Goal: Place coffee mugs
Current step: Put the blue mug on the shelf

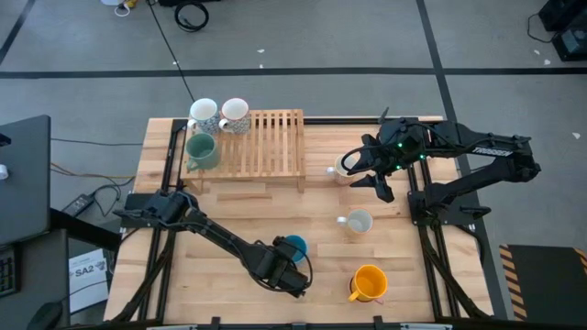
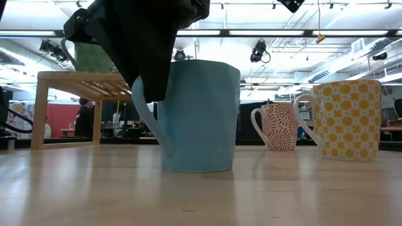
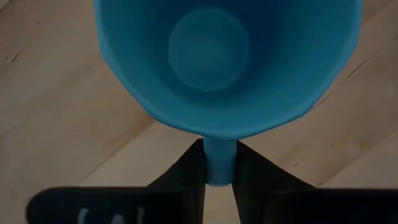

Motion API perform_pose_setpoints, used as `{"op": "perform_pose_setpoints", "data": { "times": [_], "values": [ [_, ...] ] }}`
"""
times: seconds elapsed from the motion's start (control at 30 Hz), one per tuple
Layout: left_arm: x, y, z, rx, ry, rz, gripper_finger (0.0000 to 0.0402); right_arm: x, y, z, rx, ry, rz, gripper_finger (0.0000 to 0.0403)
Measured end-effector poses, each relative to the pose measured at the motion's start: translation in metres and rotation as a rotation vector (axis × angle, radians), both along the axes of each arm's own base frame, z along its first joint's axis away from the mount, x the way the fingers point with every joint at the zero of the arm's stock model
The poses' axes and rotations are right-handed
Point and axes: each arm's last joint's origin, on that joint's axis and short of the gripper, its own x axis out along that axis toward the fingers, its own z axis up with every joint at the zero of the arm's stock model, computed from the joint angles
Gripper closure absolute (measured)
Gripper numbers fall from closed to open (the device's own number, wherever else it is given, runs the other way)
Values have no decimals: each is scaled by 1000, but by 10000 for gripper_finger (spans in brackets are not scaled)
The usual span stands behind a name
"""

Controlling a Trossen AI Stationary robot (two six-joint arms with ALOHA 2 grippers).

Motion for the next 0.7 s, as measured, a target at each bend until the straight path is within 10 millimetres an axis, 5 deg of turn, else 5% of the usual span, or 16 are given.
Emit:
{"op": "perform_pose_setpoints", "data": {
  "times": [0.7],
  "values": [
    [2, 0, 12, -13, -22, -3, 342, 0, 0, 0, 0, -1, 0, 233]
  ]
}}
